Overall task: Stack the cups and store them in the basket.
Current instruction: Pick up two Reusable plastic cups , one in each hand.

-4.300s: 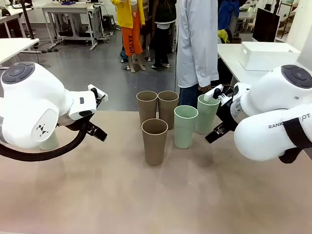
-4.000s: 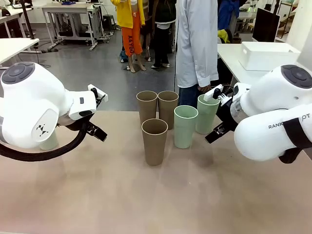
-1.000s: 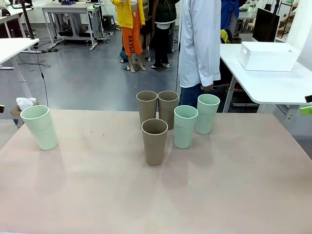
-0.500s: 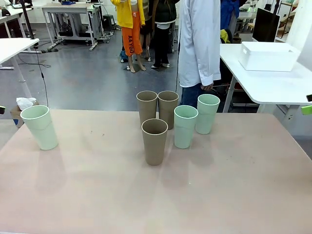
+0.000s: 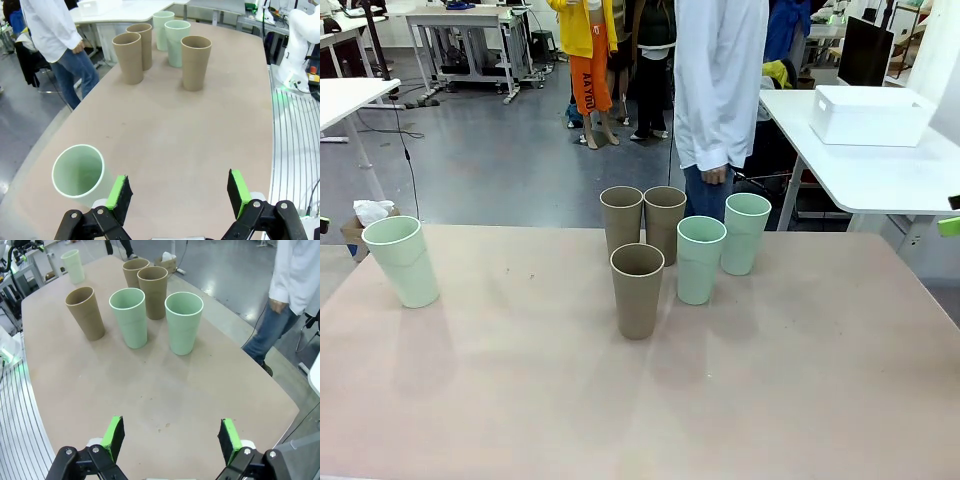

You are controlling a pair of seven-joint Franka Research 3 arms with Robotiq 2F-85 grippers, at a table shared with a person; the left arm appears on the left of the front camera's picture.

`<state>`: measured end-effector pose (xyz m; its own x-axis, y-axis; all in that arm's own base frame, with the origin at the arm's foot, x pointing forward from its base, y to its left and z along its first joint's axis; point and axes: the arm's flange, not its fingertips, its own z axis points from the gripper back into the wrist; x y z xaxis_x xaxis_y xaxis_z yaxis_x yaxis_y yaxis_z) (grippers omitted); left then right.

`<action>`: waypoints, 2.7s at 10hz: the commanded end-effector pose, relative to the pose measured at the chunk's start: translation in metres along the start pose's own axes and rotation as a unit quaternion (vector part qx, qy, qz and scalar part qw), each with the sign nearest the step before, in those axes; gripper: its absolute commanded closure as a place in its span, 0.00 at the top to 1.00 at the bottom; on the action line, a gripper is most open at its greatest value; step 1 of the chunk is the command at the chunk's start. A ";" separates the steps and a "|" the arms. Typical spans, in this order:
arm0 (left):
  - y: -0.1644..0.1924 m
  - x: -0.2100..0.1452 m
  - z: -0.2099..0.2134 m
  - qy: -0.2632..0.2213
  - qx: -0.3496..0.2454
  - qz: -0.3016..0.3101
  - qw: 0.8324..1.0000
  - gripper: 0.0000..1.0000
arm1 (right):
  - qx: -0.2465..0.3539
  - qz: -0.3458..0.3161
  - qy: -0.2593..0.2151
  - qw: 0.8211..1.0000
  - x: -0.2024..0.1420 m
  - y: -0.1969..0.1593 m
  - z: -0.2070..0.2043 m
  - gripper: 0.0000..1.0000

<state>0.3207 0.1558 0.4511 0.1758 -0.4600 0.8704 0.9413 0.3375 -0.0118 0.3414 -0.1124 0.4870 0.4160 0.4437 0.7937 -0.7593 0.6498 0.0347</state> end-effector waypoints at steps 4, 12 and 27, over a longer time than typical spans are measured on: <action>0.002 0.001 0.000 -0.014 0.000 -0.010 1.000 1.00 | 0.006 0.010 -0.014 1.000 0.000 -0.004 0.002 1.00; 0.002 0.001 0.000 -0.014 0.000 -0.010 1.000 1.00 | 0.006 0.010 -0.014 1.000 0.000 -0.004 0.002 1.00; 0.002 0.001 0.000 -0.014 0.000 -0.010 1.000 1.00 | 0.006 0.010 -0.014 1.000 0.000 -0.004 0.002 1.00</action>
<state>0.3207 0.1556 0.4514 0.1753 -0.4586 0.8712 0.9418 0.3359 -0.0127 0.3408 -0.1139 0.4883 0.4154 0.4463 0.7926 -0.7626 0.6458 0.0361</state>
